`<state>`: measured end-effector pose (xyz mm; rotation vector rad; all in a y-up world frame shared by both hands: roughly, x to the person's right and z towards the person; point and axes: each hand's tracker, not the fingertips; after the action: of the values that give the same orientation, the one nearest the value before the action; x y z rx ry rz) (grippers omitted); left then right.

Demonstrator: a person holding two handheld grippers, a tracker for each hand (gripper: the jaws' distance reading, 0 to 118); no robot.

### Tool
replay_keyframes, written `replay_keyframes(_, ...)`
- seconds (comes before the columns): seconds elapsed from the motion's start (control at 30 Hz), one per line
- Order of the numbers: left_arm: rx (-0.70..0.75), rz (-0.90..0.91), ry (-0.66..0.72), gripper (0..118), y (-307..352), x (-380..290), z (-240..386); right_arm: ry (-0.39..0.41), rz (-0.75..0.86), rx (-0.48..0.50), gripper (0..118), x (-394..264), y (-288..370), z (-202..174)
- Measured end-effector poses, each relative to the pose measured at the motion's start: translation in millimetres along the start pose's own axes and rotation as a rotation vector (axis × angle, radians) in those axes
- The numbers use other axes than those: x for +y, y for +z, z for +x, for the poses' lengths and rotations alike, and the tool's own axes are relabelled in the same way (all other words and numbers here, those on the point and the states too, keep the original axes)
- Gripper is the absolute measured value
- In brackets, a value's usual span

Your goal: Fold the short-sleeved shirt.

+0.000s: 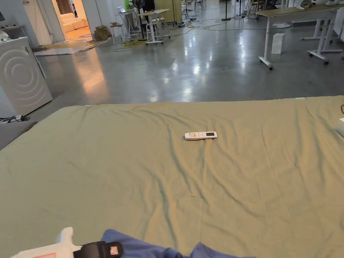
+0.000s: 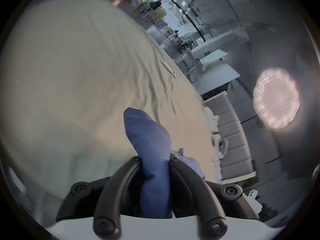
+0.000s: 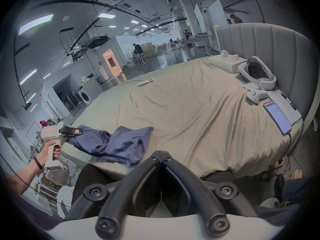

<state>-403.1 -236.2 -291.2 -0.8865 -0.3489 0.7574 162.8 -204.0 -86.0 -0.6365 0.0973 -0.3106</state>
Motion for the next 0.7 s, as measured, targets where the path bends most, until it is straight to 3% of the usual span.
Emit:
replay_keyframes(0.17,0.042,-0.028,-0.203,20,4,-2,60,-0.011,-0.003,0.019,0,-2,-7,0)
replay_keyframes(0.43,0.205,-0.223,-0.515,21,-151,-88,156,0.002,0.024,-0.027,0,-8,16,-2)
replay_keyframes(0.57,0.155,-0.29,-0.51,78,-193,-117,166,-0.055,0.052,-0.063,0,-13,29,10)
replay_keyframes(0.7,-0.074,-0.176,-0.487,79,-156,-105,184,-0.108,0.078,-0.079,0,-15,32,24)
